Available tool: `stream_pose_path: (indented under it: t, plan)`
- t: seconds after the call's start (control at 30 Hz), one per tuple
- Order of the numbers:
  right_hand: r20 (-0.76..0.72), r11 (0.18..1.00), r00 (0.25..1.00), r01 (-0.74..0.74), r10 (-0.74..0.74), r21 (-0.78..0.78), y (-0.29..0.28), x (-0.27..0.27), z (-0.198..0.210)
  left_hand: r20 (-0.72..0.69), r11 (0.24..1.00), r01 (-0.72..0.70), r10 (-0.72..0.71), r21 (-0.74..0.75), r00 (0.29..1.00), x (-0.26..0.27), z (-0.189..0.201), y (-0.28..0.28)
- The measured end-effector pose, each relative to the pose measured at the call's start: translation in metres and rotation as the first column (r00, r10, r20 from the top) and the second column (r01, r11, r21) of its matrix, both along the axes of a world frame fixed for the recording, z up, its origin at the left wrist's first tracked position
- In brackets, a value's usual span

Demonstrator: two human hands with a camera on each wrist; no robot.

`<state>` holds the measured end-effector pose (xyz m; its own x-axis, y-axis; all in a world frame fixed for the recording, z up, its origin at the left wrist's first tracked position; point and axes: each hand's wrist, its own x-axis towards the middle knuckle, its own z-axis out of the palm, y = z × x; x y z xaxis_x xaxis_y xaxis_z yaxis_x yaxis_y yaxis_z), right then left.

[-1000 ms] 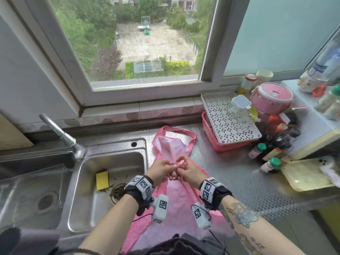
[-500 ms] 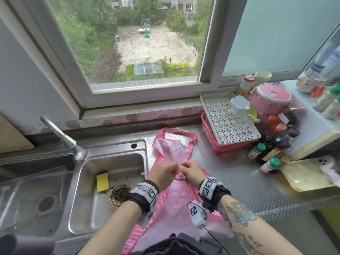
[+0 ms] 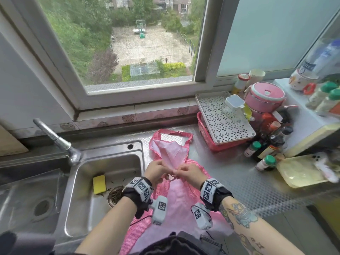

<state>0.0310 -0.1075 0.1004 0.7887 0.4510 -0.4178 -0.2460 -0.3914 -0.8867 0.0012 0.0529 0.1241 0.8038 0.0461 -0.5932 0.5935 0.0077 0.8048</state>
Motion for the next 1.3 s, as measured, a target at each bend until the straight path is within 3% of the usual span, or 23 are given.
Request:
stream_pose_path:
  t: [0.2,0.33,0.43,0.57,0.73,0.87,1.0,1.1,1.2,1.3]
  plan:
    - [0.109,0.942,0.993,0.075,-0.041,-0.328,-0.028,0.014,-0.028,-0.059,0.969,-0.205,0.214,0.134,0.975,-0.001,-0.026,0.029]
    - [0.032,0.900,0.999,0.021,-0.008,-0.435,-0.033,0.009,-0.039,-0.056,0.932,0.001,0.020,0.362,0.998,-0.004,-0.043,0.022]
    - [0.042,0.882,0.999,0.030,-0.012,-0.470,-0.028,0.014,-0.048,-0.076,0.828,0.146,-0.125,0.542,0.989,-0.002,-0.051,0.022]
    - [0.064,0.839,0.998,0.035,0.000,-0.544,-0.015,0.036,-0.054,-0.125,0.776,0.138,-0.078,0.615,0.989,0.003,-0.054,0.033]
    - [0.031,0.813,0.999,0.001,0.020,-0.582,0.016,0.073,-0.058,-0.155,0.798,0.131,-0.048,0.589,0.987,0.016,-0.058,0.039]
    - [0.079,0.874,0.995,-0.021,0.068,-0.485,0.062,0.101,-0.057,-0.176,0.822,0.128,-0.034,0.555,0.984,0.023,-0.069,0.042]
    - [-0.006,0.983,1.000,-0.003,0.002,-0.185,0.123,0.122,-0.051,-0.169,0.835,0.106,-0.016,0.540,0.985,0.017,-0.079,0.049]
    - [-0.027,0.983,0.998,0.045,-0.051,-0.176,0.159,0.152,-0.080,-0.172,0.847,0.088,0.004,0.525,0.985,0.006,-0.084,0.056]
    - [-0.174,0.981,0.973,0.124,-0.150,-0.151,0.178,0.176,-0.114,-0.148,0.860,0.017,0.068,0.511,0.987,-0.008,-0.087,0.069]
    - [-0.271,0.977,0.940,0.185,-0.207,-0.103,0.183,0.175,-0.097,-0.129,0.866,-0.042,0.122,0.498,0.984,-0.019,-0.089,0.083]
